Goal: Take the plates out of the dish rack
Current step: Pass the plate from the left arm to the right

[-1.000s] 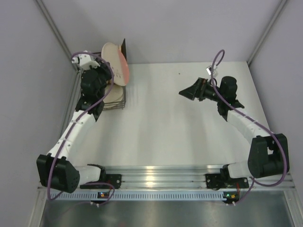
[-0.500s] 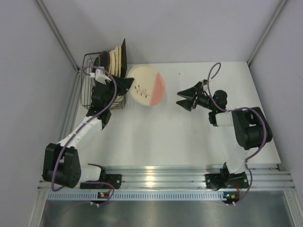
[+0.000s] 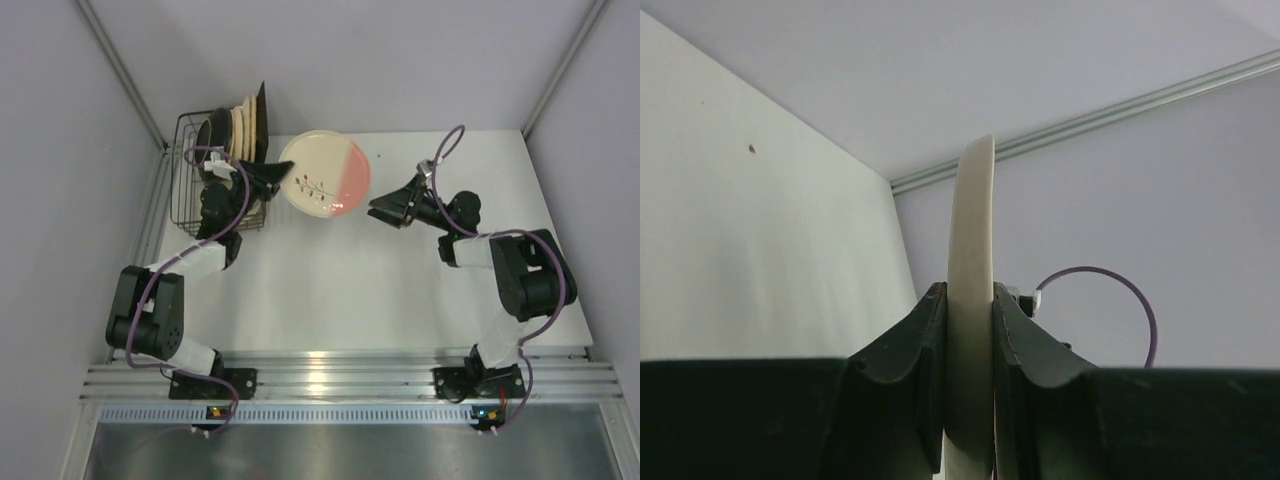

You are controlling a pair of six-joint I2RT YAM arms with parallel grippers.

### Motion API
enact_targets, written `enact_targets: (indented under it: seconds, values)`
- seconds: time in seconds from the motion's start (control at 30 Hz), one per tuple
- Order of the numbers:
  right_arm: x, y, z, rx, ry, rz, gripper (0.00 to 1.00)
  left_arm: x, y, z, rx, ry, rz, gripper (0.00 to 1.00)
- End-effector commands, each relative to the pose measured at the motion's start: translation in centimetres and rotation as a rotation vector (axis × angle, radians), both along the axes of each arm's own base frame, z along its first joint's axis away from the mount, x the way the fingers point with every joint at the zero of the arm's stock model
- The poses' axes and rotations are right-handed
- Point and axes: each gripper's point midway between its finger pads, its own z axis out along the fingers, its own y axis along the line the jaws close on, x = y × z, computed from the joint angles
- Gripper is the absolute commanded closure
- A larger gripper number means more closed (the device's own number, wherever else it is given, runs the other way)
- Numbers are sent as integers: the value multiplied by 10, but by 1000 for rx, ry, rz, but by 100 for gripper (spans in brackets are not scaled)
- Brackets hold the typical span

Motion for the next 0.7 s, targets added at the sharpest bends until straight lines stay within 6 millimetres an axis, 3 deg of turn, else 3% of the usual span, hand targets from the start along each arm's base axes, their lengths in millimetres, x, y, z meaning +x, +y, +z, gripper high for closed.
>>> enact_targets:
  seconds: [0.0,0.07,0.1,0.33,0.43,0.47,0.53,0.57,0.67]
  values:
    - [0,15,33,-54,-260,-4,0,-30,-5,72,-148,-223,-97,100]
    - [9,20,40,-113,-336,-51,0,-31,-7,65,-147,-205,-101,100]
    - [11,25,29,-154,-281,-46,0,-32,-7,63,-145,-199,-101,100]
    - [31,41,33,-226,-305,-62,2,-38,-19,49,-145,-162,-141,100]
    - [30,47,35,-193,-291,-33,29,-38,-20,43,-146,-150,-141,100]
    - [31,49,37,-161,-284,-25,45,-38,-20,42,-146,-149,-143,100]
    - [28,51,37,-131,-277,-1,61,-38,-20,41,-149,-148,-144,100]
    - [26,52,40,-104,-278,8,75,-38,-21,40,-148,-146,-147,100]
    - [21,54,44,-66,-286,33,95,-36,-21,37,-145,-144,-149,100]
